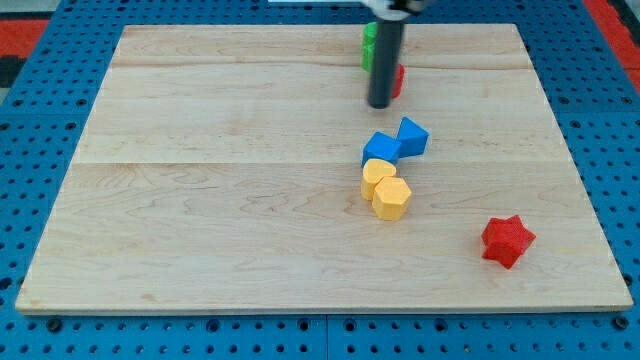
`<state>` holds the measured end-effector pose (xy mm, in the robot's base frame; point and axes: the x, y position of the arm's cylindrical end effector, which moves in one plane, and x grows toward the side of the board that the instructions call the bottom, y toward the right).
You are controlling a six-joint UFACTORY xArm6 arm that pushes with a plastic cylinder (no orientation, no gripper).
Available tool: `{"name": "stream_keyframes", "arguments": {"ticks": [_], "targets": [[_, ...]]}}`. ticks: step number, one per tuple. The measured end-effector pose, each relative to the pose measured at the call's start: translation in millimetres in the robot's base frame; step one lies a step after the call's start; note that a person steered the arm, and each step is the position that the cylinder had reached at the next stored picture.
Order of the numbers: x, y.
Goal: Push red circle slightly right
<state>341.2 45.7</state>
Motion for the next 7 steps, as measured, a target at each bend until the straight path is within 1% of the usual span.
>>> {"name": "stream_keyframes", "arguments": {"ticks": [1, 2, 3, 4, 5, 7], "targets": [[-29, -33], [-50, -18], [-50, 15], [-49, 34], [-43, 38], [-35, 74]]}}
